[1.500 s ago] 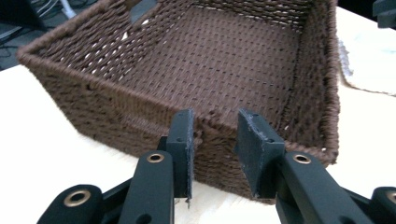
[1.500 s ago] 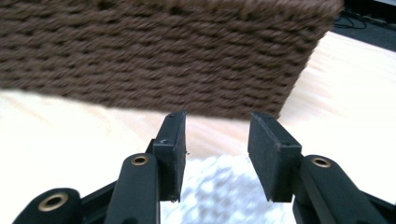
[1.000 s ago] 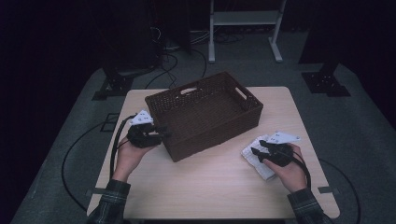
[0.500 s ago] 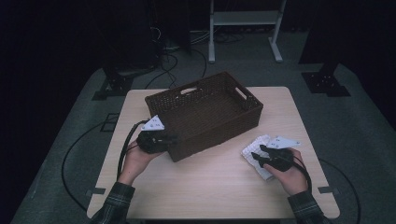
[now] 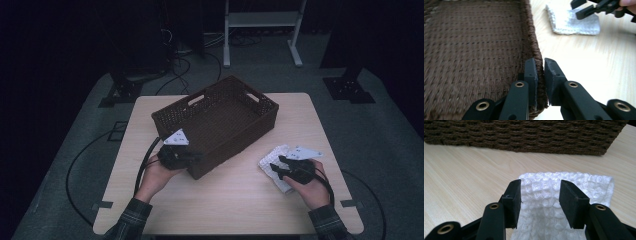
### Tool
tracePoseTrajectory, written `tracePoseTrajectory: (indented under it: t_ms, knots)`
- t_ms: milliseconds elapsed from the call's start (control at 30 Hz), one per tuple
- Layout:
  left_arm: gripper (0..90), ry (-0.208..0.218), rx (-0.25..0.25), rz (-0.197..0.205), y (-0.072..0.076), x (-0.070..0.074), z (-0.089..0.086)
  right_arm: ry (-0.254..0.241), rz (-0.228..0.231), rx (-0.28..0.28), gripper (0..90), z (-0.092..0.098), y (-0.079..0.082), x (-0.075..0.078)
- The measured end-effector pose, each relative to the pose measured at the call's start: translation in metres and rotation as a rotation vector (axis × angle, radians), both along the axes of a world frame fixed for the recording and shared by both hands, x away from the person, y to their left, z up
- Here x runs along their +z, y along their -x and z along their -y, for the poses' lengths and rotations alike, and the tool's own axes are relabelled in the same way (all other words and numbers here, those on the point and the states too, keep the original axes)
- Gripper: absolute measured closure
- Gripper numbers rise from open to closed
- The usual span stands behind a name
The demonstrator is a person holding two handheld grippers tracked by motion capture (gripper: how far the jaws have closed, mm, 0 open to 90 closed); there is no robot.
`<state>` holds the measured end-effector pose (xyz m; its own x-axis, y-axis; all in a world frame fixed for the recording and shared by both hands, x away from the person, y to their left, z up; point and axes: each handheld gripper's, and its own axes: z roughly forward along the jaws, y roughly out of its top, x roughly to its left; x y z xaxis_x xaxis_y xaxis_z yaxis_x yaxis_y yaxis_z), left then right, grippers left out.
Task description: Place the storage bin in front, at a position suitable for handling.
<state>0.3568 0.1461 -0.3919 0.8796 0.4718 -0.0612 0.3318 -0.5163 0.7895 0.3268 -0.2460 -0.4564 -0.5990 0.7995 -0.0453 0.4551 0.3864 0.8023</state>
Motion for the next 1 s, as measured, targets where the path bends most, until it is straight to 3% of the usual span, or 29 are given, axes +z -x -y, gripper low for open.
tracePoseTrajectory:
  t_ms: [233, 400, 500, 700, 1000]
  knots:
    - [77.5, -0.004, -0.023, -0.006, 0.003, 0.001, 0.01, 0.007, -0.002, 0.001, 52.0, -0.001, -0.001, 0.0]
    - [68.5, 0.026, -0.023, -0.007, 0.0, 0.006, 0.001, 0.006, 0.01, 0.009, 52.8, -0.003, -0.001, 0.004]
    - [67.5, 0.047, -0.014, -0.005, -0.004, 0.01, -0.006, 0.008, 0.02, 0.025, 55.5, -0.007, -0.003, 0.008]
    - [67.6, 0.047, 0.052, 0.036, -0.016, 0.025, -0.027, 0.009, 0.024, 0.045, 57.4, -0.014, -0.009, 0.012]
    - [62.2, 0.0, 0.213, 0.086, -0.051, 0.036, -0.065, 0.009, 0.046, 0.063, 56.2, -0.024, -0.016, 0.022]
